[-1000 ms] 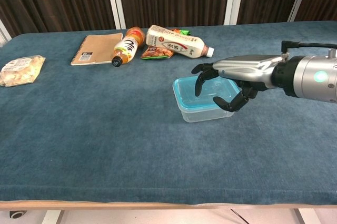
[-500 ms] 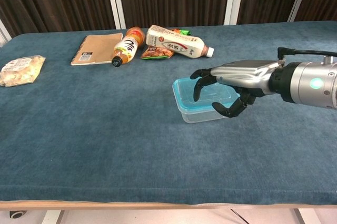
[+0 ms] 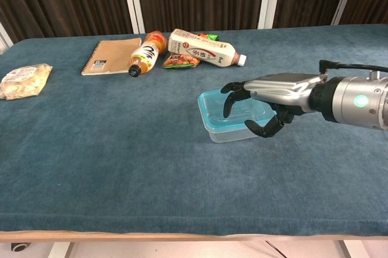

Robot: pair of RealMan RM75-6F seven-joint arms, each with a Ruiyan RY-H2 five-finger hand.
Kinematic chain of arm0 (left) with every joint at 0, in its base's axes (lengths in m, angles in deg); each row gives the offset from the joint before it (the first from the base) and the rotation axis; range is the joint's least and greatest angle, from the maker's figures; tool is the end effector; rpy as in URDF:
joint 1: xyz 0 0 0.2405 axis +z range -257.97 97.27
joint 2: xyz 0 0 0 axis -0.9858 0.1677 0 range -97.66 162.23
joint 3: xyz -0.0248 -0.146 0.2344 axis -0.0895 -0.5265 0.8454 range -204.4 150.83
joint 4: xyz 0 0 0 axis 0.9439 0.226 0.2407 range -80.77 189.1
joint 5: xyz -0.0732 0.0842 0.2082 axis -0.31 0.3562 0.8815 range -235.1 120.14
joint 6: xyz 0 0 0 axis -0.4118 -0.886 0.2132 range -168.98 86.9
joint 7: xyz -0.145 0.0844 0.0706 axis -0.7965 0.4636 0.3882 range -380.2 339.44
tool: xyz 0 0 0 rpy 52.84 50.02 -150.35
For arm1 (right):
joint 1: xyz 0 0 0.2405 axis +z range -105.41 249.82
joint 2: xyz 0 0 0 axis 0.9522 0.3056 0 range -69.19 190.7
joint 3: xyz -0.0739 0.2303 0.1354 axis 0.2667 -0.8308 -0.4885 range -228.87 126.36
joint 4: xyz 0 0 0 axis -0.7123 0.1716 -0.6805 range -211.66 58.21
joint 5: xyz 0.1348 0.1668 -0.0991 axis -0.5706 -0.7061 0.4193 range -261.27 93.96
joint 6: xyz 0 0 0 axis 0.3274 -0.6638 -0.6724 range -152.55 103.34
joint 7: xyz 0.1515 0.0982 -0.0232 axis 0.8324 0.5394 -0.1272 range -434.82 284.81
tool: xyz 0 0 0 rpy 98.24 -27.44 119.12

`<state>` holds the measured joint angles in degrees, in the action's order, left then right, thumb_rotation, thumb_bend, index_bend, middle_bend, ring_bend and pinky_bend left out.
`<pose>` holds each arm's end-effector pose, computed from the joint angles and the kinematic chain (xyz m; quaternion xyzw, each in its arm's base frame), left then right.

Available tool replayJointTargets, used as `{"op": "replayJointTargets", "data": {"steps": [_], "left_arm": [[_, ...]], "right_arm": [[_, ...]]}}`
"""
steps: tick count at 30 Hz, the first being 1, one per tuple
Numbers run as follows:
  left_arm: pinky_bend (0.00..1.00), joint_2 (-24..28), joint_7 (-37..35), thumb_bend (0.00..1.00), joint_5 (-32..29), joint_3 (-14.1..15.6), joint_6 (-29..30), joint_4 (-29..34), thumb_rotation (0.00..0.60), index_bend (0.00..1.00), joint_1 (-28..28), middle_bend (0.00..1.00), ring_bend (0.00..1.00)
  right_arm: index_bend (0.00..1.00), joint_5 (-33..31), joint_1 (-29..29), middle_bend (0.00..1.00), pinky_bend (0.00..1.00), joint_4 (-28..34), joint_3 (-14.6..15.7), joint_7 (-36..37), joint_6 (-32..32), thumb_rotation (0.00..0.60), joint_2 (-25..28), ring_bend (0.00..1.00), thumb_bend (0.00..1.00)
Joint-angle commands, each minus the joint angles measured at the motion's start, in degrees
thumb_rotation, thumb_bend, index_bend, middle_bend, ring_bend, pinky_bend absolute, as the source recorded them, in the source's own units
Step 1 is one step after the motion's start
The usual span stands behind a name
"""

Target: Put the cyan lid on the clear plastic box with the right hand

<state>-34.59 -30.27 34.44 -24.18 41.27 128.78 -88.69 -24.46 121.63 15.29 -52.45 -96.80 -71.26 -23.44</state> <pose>-0.3868 0.2270 0.1345 -0.6715 -0.3639 -0.3461 0.5448 -0.1466 -0.3576 -0.0849 0.8279 -0.3717 0.2730 0.3191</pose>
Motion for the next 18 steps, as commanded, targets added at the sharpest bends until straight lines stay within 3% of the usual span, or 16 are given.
{"op": "replayJointTargets", "data": {"steps": [1, 18], "left_arm": [[0.09, -0.09, -0.16, 0.39, -0.05, 0.02, -0.12, -0.12, 0.600, 0.00, -0.01, 0.14, 0.15], [0.09, -0.08, -0.77, 0.39, -0.15, -0.13, 0.37, -0.57, 0.600, 0.00, 0.20, 0.14, 0.15]], "right_arm": [[0.32, 0.11, -0.09, 0.00, 0.00, -0.34, 0.03, 0.02, 0.23, 0.576, -0.20, 0.00, 0.57], [0.31, 1.62, -0.95, 0.00, 0.00, -0.60, -0.81, 0.83, -0.44, 0.580, -0.38, 0.00, 0.58]]}}
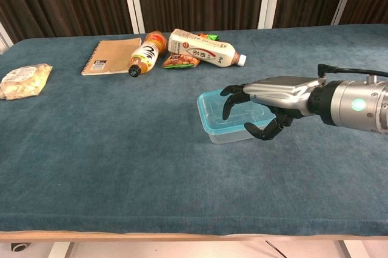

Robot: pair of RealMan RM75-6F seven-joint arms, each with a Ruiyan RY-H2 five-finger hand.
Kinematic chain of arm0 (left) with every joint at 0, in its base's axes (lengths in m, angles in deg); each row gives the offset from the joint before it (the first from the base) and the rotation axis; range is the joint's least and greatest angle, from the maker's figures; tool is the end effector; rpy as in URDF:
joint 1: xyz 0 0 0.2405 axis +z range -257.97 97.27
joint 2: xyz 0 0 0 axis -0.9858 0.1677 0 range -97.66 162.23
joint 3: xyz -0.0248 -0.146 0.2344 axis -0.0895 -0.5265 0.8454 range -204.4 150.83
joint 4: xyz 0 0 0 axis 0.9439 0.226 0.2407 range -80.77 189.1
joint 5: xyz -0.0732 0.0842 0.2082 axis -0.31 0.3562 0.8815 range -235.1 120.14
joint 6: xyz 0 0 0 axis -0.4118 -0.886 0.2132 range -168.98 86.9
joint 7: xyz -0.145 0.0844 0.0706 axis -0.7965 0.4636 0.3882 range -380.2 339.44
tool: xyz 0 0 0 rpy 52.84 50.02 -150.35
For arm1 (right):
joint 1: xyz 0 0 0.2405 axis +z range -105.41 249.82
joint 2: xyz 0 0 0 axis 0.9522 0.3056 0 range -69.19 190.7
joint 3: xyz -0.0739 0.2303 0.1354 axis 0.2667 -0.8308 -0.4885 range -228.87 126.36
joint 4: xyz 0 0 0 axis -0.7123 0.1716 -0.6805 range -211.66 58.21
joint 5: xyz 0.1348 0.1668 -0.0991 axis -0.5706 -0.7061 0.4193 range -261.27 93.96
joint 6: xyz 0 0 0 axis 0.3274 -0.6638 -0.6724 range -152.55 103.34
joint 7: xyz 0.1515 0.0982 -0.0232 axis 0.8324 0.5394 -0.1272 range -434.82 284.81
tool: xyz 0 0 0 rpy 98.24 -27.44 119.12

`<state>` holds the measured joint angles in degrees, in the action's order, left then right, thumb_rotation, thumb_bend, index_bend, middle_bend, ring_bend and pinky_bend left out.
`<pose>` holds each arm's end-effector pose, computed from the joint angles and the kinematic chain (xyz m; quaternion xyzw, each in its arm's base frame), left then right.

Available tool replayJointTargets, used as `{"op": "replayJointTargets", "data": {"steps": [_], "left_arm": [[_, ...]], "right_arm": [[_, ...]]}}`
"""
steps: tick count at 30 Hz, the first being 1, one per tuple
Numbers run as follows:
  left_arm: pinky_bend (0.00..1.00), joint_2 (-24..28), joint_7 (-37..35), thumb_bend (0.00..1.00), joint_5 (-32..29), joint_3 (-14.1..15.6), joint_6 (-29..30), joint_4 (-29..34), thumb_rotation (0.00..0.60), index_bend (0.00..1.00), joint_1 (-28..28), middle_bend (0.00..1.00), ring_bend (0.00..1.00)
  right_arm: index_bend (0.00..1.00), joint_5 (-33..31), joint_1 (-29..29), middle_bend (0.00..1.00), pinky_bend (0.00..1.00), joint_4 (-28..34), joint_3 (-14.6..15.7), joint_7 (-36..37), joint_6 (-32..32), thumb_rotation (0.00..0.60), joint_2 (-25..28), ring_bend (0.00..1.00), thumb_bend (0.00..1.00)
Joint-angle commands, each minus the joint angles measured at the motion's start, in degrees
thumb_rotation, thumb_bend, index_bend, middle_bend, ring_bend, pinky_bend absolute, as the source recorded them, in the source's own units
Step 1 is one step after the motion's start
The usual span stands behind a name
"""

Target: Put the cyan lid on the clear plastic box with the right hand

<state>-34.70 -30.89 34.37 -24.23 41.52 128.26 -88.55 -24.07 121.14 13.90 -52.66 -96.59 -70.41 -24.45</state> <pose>-0.3886 0.2267 0.1361 -0.6691 -0.3648 -0.3481 0.5460 -0.1503 -0.3574 -0.0908 0.8288 -0.3742 0.2692 0.3174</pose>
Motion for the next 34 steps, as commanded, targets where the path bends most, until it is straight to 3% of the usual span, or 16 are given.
{"op": "replayJointTargets", "data": {"steps": [1, 4, 7, 13, 16, 19, 23, 34], "left_arm": [[0.09, 0.07, -0.27, 0.39, -0.17, -0.17, 0.23, -0.10, 0.600, 0.00, 0.09, 0.14, 0.15], [0.09, 0.19, -1.01, 0.39, -0.73, -0.51, 0.74, -0.02, 0.600, 0.00, 0.43, 0.14, 0.15], [0.09, 0.41, -3.03, 0.39, -1.10, -0.79, 1.69, 0.42, 0.600, 0.00, 0.96, 0.13, 0.15], [0.08, -0.22, -3.15, 0.38, -2.71, -1.52, 4.01, 1.25, 0.600, 0.00, 2.82, 0.08, 0.11], [0.08, -1.38, -1.86, 0.37, -3.32, -1.90, 5.20, 1.39, 0.600, 0.00, 3.70, 0.07, 0.10], [0.08, -2.74, -2.47, 0.37, -3.26, -2.19, 6.35, 0.75, 0.600, 0.00, 4.26, 0.07, 0.09], [0.07, -4.02, -0.55, 0.37, -2.58, -2.69, 7.60, -0.78, 0.600, 0.00, 4.28, 0.06, 0.09], [0.08, -4.59, 1.28, 0.37, -3.15, -2.74, 5.57, -0.67, 0.600, 0.00, 3.90, 0.07, 0.09]], "right_arm": [[0.30, 2.10, -0.78, 0.00, 0.00, 1.31, -0.85, 0.87, -2.26, 0.586, 1.07, 0.00, 0.58], [0.25, 6.09, -2.46, 0.00, 0.00, 4.12, -1.16, 1.46, -6.52, 0.598, 3.65, 0.00, 0.58], [0.13, 11.14, -5.72, 0.00, 0.00, 7.72, -0.20, 1.22, -13.01, 0.600, 7.53, 0.00, 0.57], [0.00, 19.28, -17.91, 0.00, 0.00, 15.13, 6.54, 2.10, -28.57, 0.600, 17.87, 0.00, 0.33], [0.00, 22.19, -26.09, 0.00, 0.00, 14.71, 10.80, 2.74, -37.51, 0.600, 20.67, 0.00, 0.33], [0.00, 25.23, -33.19, 0.00, 0.00, 8.49, 12.95, 7.00, -45.19, 0.600, 19.47, 0.00, 0.30], [0.00, 26.13, -37.15, 0.00, 0.00, 0.12, 13.70, 15.11, -45.93, 0.600, 16.97, 0.00, 0.25], [0.00, 27.63, -38.99, 0.00, 0.00, -1.55, 9.88, 16.45, -45.06, 0.600, 17.20, 0.00, 0.25]]}}
